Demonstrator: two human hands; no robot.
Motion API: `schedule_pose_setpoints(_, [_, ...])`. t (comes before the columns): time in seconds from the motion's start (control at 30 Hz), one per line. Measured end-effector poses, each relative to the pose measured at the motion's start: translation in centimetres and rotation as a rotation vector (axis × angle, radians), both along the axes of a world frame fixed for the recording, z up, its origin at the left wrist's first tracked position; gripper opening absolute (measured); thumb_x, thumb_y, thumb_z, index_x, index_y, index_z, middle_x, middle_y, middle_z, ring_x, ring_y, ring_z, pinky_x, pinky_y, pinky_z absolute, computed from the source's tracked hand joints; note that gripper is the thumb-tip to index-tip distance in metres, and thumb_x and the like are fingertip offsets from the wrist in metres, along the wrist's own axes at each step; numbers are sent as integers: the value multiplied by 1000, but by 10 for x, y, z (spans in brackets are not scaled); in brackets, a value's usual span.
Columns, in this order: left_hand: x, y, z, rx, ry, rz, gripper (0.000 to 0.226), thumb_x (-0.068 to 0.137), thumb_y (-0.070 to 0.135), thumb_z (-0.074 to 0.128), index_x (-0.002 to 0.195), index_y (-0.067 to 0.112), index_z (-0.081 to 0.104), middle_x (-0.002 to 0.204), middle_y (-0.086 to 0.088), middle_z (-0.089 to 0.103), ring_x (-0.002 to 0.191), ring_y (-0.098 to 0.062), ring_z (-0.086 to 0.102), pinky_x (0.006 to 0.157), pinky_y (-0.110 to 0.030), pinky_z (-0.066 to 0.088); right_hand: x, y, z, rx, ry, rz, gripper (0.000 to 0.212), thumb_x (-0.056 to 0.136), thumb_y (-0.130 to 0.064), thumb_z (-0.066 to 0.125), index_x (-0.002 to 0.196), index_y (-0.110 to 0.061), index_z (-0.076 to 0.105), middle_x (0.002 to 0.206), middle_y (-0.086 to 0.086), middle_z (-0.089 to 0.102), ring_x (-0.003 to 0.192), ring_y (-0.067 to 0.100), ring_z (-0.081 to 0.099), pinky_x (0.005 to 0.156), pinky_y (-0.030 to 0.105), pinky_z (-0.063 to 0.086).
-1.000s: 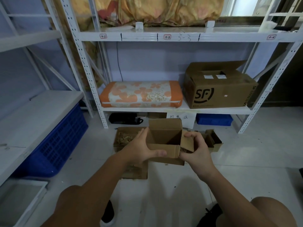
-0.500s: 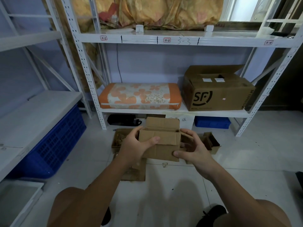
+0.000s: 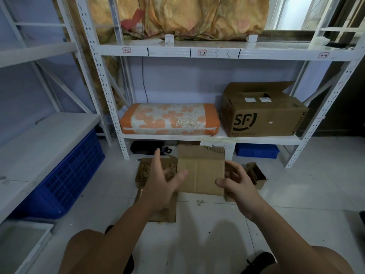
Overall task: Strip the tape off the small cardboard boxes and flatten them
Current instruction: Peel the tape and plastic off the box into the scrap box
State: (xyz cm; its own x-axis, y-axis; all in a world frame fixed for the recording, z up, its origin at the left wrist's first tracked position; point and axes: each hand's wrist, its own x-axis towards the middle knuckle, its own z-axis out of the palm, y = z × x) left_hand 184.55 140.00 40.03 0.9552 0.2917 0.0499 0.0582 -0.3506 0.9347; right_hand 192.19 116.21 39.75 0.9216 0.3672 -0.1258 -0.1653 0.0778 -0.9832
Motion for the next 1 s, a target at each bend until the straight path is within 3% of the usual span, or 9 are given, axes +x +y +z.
schedule_pose_setpoints(0.13, [-10,-4,-11,443,-136,-215,139,67,65,86,163,39,-10,165,30,-23,151,-3,19,113,-30,38,4,-1,0,70,210,34,66,72,-30,83,131,-22,56,130,15,63,117,34,62,88,45,57])
schedule_pose_setpoints(0.3, [0,-6,-26,826,-250,-85,115,77,32,90,161,31,11,173,6,6,121,-23,61,91,-37,59,6,1,-1,53,300,37,83,74,-39,85,144,-19,46,129,18,65,116,36,66,88,50,59])
schedule_pose_setpoints(0.4, [1,-4,-24,887,-241,-53,103,72,26,91,153,24,27,169,-6,21,102,-23,67,74,-33,62,5,0,5,-31,242,74,79,74,-52,81,142,-24,51,122,14,70,111,33,69,93,49,59])
schedule_pose_setpoints(0.53, [-2,1,-17,869,-231,-64,95,72,34,82,152,22,32,164,5,24,97,-12,61,65,-25,59,4,-1,15,-290,103,107,80,79,-75,55,147,-35,43,122,12,69,95,27,75,86,44,60])
schedule_pose_setpoints(0.6, [-2,7,-15,840,-155,-69,95,72,45,80,151,22,33,154,9,32,94,-9,59,64,-24,58,7,-5,17,-649,-81,71,98,75,-92,36,157,-39,24,139,8,60,112,26,69,98,50,54])
schedule_pose_setpoints(0.67, [0,12,-14,835,-46,-87,97,70,53,80,150,22,33,143,10,37,91,-10,58,67,-26,57,9,-11,18,-782,-300,45,111,68,-100,35,160,-42,8,161,3,36,141,26,45,113,53,41])
schedule_pose_setpoints(0.73, [2,15,-13,812,54,-109,102,67,56,80,150,24,31,136,10,37,93,-13,57,73,-31,57,6,-11,23,-759,-470,157,120,61,-95,57,158,-48,3,168,-10,12,152,22,24,118,54,34])
schedule_pose_setpoints(0.83, [3,7,-7,787,98,-175,103,66,57,78,152,28,29,133,11,38,100,-16,57,80,-37,56,-2,1,24,-1032,-722,368,129,62,-67,84,155,-53,-6,164,-23,-13,155,19,1,123,54,23])
schedule_pose_setpoints(1.0, [0,-9,4,746,24,-241,102,68,63,77,152,35,27,133,15,43,107,-13,57,89,-35,53,2,9,8,-966,-838,293,115,67,-38,90,152,-50,14,160,-10,9,147,20,23,116,48,40])
